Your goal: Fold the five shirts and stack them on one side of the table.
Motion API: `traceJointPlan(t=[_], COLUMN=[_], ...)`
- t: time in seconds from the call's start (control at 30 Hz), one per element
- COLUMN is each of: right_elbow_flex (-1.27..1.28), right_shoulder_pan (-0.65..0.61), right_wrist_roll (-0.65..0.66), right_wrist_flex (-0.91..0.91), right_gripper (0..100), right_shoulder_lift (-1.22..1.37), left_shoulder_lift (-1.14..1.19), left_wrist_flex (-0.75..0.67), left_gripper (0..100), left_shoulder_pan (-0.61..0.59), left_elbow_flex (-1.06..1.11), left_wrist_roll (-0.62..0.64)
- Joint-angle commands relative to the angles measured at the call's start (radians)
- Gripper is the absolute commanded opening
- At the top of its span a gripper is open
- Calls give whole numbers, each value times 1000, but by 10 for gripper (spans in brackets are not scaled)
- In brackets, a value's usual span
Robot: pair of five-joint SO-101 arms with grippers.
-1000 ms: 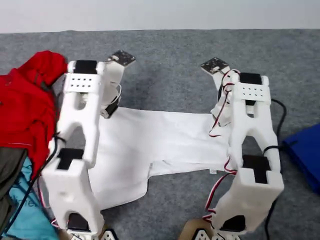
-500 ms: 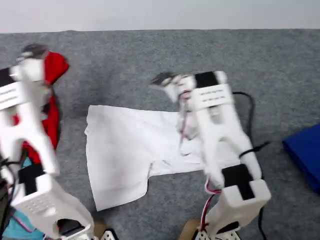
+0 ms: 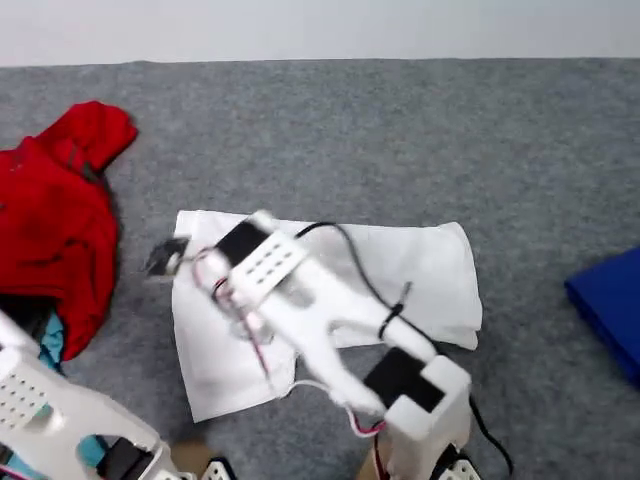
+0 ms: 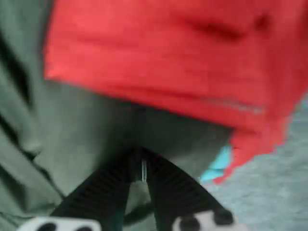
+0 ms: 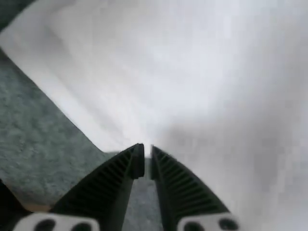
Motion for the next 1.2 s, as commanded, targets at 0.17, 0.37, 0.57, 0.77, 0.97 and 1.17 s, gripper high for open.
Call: traceJointPlan(t=[0.17,0.37,0.57,0.77,0.97,1.17], right_elbow_flex=[-51,-49,-49,-52,-52,-52], right_shoulder_pan=[-194,-271,-271,-275,-275,-272], right_wrist_roll=[-75,-77,-77,-75,-75,-71], right_wrist_flex=[-38,-108,-196,-229,-236,-271], right_gripper=[234,233,226,169,165,38], right_shoulder_lift=[54,67,94,177,197,196], left_shoulder_lift=[26,25,25,26,31,28], left_wrist_flex=[-17,-14,-14,-14,-14,-14], left_gripper=[3,3,3,3,4,4], left_shoulder_pan=[-118,-127,-146,-187,-193,-192], left_elbow_flex=[-8,-8,-8,-8,-8,-8], left_wrist_roll=[-40,-38,-37,-37,-38,-38])
